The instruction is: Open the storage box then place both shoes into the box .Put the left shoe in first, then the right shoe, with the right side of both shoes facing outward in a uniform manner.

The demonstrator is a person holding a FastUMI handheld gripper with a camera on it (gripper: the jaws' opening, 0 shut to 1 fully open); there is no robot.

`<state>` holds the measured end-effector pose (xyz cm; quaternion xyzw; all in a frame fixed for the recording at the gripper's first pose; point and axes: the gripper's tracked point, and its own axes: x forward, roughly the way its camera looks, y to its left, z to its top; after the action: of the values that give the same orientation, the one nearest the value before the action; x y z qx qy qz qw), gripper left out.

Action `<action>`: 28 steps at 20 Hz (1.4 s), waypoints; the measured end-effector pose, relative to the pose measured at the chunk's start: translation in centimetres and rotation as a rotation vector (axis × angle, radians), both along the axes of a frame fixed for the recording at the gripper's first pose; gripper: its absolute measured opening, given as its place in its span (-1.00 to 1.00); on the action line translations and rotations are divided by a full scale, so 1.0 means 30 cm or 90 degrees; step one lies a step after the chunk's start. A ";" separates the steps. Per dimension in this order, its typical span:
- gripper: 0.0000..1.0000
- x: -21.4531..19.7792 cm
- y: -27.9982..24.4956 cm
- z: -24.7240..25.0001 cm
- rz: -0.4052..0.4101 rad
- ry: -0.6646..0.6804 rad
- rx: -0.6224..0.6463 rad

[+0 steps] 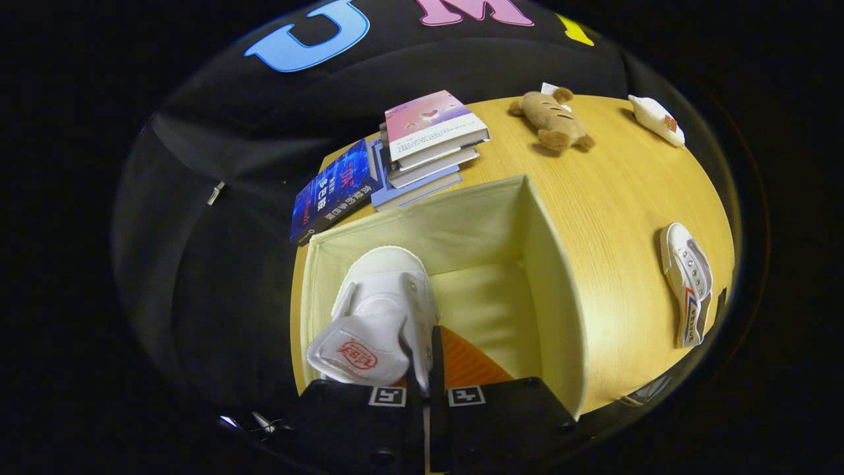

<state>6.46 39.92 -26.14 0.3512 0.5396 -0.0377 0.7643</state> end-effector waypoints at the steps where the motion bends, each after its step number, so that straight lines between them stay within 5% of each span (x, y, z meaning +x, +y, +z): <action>1: -0.81 0.000 0.011 0.005 -0.001 -0.003 0.010; 3: -0.50 0.009 0.050 0.021 -0.009 -0.014 0.057; 7: 0.72 -0.013 0.105 0.085 0.037 -0.044 0.114; 13: 0.84 -0.024 -0.096 0.234 0.051 -0.165 0.065; 18: 0.84 -0.061 -0.454 0.328 0.021 -0.262 -0.029; 23: 0.84 -0.219 -0.849 0.303 0.016 -0.275 -0.173; 28: 0.84 -0.463 -1.137 0.096 0.035 -0.205 -0.251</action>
<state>-7.44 5.80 -23.27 0.1819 0.4022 -0.0653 0.8949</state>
